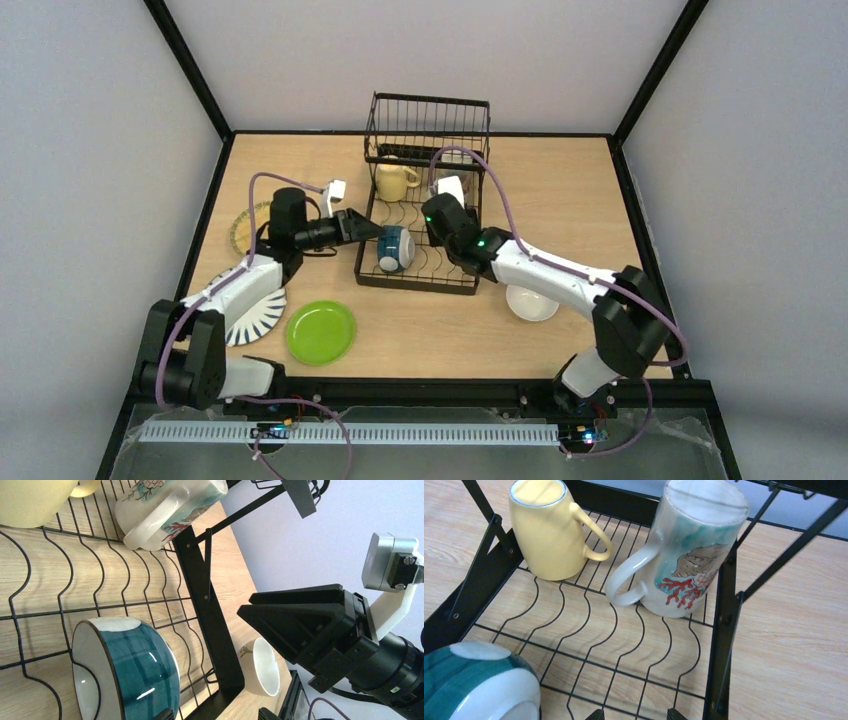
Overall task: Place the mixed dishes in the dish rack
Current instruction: Insert the bowl into the dish rack, then move the dish rack to the center of the board.
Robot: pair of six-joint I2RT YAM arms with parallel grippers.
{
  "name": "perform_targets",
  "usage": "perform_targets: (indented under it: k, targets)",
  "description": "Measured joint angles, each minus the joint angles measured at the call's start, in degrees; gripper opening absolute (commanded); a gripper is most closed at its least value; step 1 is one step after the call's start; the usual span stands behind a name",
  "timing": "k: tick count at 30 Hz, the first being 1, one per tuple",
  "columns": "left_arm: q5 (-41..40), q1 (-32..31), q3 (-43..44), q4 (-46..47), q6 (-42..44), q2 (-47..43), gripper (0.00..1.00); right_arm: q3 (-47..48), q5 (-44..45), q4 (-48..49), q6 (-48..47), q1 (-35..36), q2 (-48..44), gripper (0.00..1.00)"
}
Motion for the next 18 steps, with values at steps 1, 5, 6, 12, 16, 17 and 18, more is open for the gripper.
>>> perform_targets:
  k: [1, 5, 6, 12, 16, 17, 18]
  targets:
    - [-0.02, 0.11, -0.11, -0.61, 0.13, -0.90, 0.96, -0.35, 0.35, -0.37, 0.55, 0.24, -0.76, 0.71]
    - [-0.07, 0.28, -0.24, -3.72, 0.87, -4.22, 0.96, -2.29, 2.36, -3.72, 4.02, 1.09, -4.85, 0.74]
    - [-0.07, 0.28, -0.24, -4.61, 1.11, -5.16, 0.96, -2.67, 3.02, -5.22, 5.29, 1.16, -6.10, 0.75]
    - [-0.70, 0.35, -0.26, -10.75, 2.56, -11.43, 0.96, -3.63, 5.18, -16.46, 15.89, 1.14, -12.70, 0.76]
    - [-3.45, 0.37, -1.11, -15.34, 2.73, -16.35, 0.98, -7.19, 4.50, -22.95, 22.73, 1.14, -17.44, 0.77]
    - [-4.15, 0.37, -1.53, -16.09, 2.64, -17.22, 0.98, -8.24, 4.15, -24.41, 24.11, 1.14, -18.75, 0.77]
    - [-4.98, 0.37, -2.10, -16.92, 2.56, -18.01, 0.98, -8.96, 3.93, -25.51, 25.18, 1.14, -19.63, 0.77]
